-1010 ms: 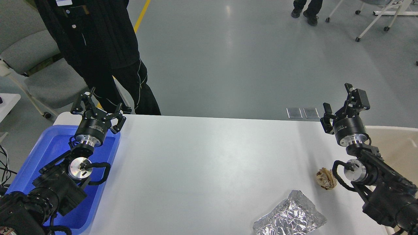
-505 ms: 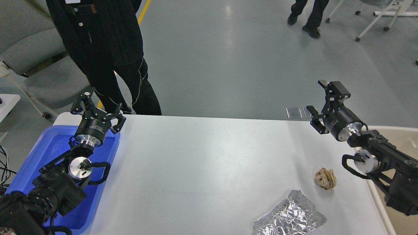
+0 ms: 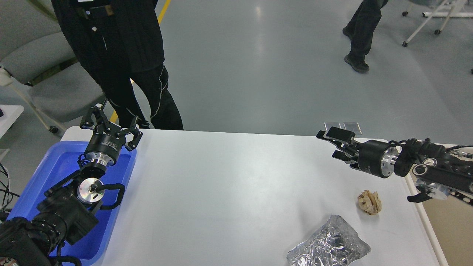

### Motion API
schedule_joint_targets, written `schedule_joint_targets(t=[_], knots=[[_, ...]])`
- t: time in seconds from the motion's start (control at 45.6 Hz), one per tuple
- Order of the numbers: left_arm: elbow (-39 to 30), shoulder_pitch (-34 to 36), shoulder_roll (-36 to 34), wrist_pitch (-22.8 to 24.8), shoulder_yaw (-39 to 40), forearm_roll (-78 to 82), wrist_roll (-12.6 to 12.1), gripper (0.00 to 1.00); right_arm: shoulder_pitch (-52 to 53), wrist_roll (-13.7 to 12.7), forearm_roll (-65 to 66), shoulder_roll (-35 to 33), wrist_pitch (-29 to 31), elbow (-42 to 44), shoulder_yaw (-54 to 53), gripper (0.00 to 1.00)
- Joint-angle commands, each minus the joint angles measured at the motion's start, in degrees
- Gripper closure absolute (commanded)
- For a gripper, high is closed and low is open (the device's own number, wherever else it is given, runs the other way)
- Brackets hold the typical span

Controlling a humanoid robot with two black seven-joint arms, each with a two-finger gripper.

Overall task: Tidy desktop
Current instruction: 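Lower the open right gripper down onto the silver foil wrapper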

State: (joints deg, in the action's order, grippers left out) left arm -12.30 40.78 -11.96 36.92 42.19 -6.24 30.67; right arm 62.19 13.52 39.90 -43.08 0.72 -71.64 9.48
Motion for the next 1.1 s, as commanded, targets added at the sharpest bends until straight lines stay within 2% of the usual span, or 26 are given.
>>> schedule_joint_targets(t=[0.0, 0.263, 0.395, 0.615, 0.79, 1.076], knots=[[0.00, 0.00, 0.01, -0.01, 0.00, 0.00, 0.01, 0.00, 6.81, -2.62, 23.10, -1.31, -0.45, -5.08, 13.45, 0.01], [0.00, 0.00, 0.01, -0.01, -0.01, 0.00, 0.01, 0.00, 6.28, -2.45, 36.38, -1.39, -0.45, -5.08, 19.78, 0.01], [0.00, 0.00, 0.01, -0.09, -0.01, 0.00, 0.01, 0.00, 4.70, -2.36, 46.32, -1.31, -3.08, -5.08, 21.90, 0.01], [0.00, 0.00, 0.01, -0.01, -0.01, 0.00, 0.01, 0.00, 1.71, -1.92, 46.50, -1.13, -3.79, -4.47, 22.86, 0.01], [0.00, 0.00, -0.08, -0.01, 0.00, 0.00, 0.01, 0.00, -2.15, -2.01, 46.41, -1.13, -3.79, -4.12, 22.25, 0.09], [0.00, 0.00, 0.01, -0.01, -0.01, 0.00, 0.01, 0.00, -6.11, -2.01, 46.32, 0.98, -5.20, -0.52, 20.23, 0.10]])
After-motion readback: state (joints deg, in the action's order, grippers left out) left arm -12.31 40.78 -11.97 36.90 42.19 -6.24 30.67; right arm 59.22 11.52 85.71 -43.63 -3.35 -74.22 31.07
